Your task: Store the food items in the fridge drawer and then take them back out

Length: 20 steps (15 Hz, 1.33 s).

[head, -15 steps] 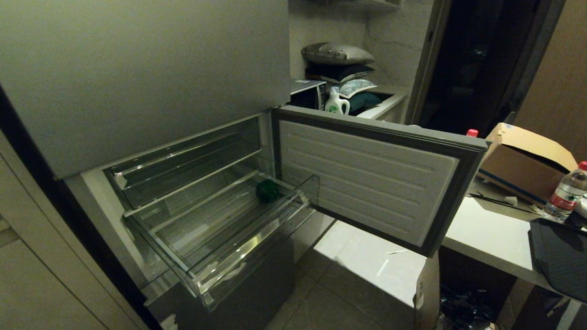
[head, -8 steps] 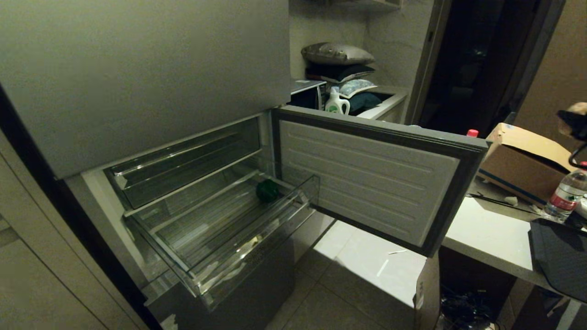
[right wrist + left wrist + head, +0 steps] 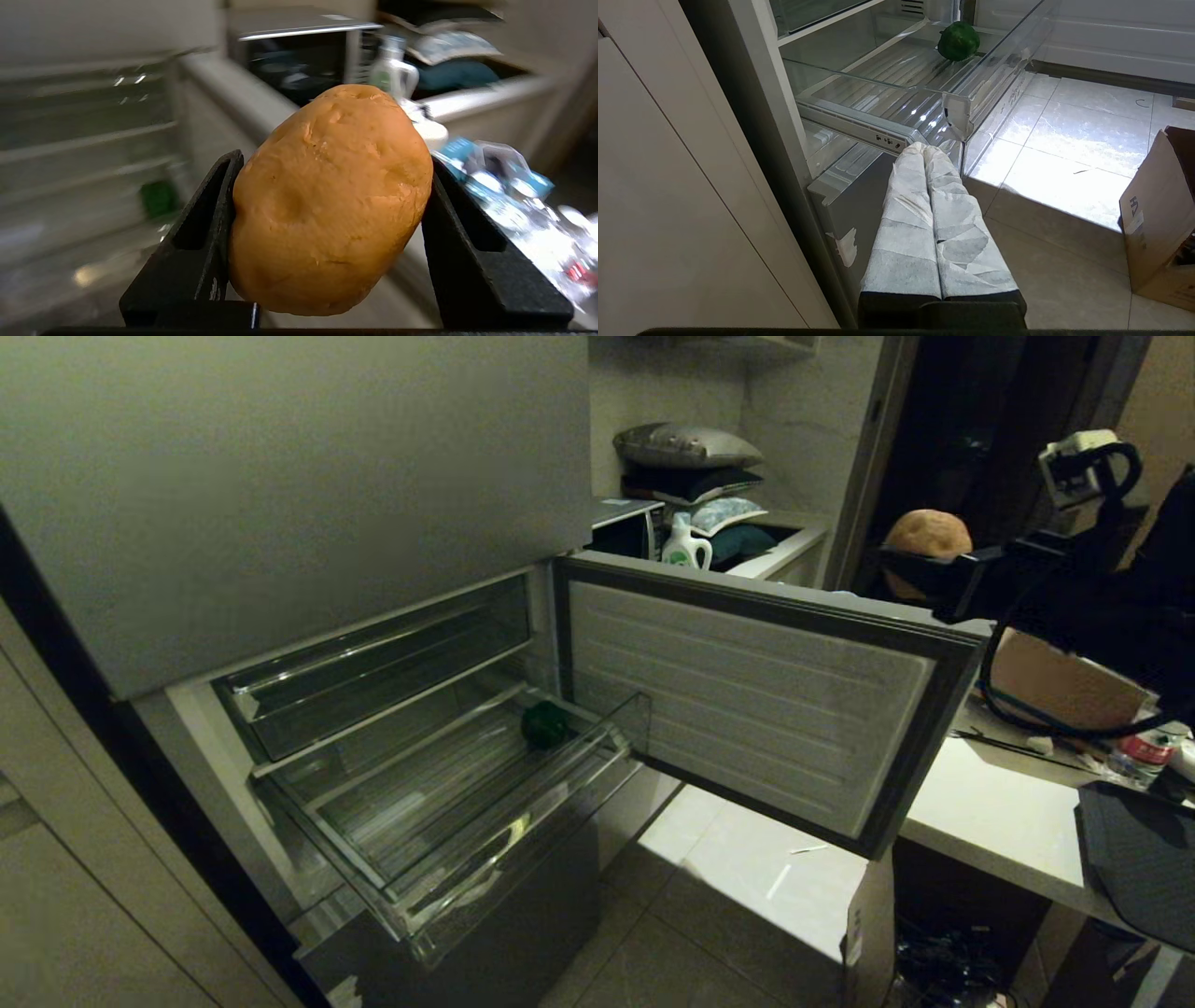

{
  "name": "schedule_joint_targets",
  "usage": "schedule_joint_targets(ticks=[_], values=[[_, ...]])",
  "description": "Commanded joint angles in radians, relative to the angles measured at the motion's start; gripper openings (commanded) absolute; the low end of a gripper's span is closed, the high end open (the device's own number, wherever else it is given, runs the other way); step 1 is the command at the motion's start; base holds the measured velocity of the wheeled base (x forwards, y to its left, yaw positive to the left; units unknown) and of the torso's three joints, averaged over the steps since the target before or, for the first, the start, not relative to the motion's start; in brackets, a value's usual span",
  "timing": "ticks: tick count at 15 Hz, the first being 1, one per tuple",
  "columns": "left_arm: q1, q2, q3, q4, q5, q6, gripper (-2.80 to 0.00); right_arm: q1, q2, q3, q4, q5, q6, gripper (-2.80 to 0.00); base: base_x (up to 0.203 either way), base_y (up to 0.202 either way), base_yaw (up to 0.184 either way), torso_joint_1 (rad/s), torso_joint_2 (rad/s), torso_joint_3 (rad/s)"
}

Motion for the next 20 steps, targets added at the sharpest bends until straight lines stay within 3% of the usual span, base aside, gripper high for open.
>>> schedule_joint_targets(ticks=[1, 8, 13, 18, 20], values=[[0.0, 0.001, 0.001, 0.0, 0.0, 0.0, -2.8, 0.055, -0.031, 0.045, -0.031, 0.004, -0.027, -2.8, 0.0, 0.0, 0.0, 0.0, 0.0, 0.0], [0.0, 0.001, 0.001, 0.0, 0.0, 0.0, -2.8, 0.055, -0.025, 0.091, -0.088, 0.006, -0.017, -2.8, 0.0, 0.0, 0.0, 0.0, 0.0, 0.0], [0.0, 0.001, 0.001, 0.001, 0.0, 0.0, -2.8, 0.055, -0.001, 0.085, -0.093, 0.006, -0.019, -2.8, -0.001, -0.005, 0.15, 0.003, 0.0, 0.002], [0.0, 0.001, 0.001, 0.001, 0.0, 0.0, -2.8, 0.052, 0.249, 0.023, -0.281, 0.009, -0.028, -2.8, 0.001, -0.003, 0.097, 0.002, 0.0, 0.003], [0.0, 0.001, -0.001, 0.0, 0.0, 0.0, -2.8, 0.055, 0.354, -0.029, -0.36, 0.075, -0.024, -2.8, 0.0, 0.0, 0.0, 0.0, 0.0, 0.0]])
